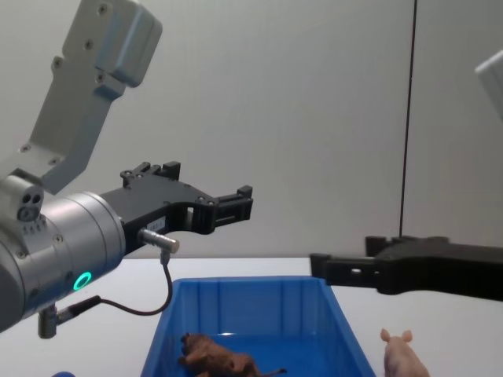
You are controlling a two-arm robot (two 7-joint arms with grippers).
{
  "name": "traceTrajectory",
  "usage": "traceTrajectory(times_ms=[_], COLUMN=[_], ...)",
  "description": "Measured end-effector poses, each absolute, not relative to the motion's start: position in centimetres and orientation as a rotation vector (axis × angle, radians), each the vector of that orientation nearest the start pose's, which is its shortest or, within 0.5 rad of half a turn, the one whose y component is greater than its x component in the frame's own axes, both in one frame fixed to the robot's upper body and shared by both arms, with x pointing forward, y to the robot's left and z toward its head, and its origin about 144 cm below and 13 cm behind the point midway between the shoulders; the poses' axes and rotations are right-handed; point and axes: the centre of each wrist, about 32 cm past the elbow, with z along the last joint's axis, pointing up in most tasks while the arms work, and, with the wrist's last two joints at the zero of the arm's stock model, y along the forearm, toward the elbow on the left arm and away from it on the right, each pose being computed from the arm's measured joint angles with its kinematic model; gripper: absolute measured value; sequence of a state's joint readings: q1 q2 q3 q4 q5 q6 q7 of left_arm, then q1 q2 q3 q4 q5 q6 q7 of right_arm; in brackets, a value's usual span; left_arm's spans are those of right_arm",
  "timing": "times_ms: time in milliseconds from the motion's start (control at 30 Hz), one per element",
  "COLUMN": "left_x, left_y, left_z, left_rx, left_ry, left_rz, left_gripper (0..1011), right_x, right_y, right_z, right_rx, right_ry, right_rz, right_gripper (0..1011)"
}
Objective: Pick up the two dolls from the table and place them into the box.
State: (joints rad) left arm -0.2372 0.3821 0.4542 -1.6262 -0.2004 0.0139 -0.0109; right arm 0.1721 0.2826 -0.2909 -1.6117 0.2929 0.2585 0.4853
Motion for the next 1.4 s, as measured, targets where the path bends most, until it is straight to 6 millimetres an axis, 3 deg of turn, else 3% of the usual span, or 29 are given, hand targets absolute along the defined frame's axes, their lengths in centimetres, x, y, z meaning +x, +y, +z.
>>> traceTrajectory(times_ms=[800,1400], left_x=[49.2,49.2], left_y=[19.8,19.8], left_z=[120.4,120.4], left_rx=[0.061,0.061], left_ry=[-0.268,-0.268], left_rz=[1.124,1.124], left_gripper=[1001,1001], right_x=[46.1,46.4], right_y=[-24.3,-24.3], right_z=[117.3,115.1], right_rx=[-0.166,-0.243], right_ry=[0.150,0.193], right_rz=[-0.940,-0.989], right_gripper=[1001,1001])
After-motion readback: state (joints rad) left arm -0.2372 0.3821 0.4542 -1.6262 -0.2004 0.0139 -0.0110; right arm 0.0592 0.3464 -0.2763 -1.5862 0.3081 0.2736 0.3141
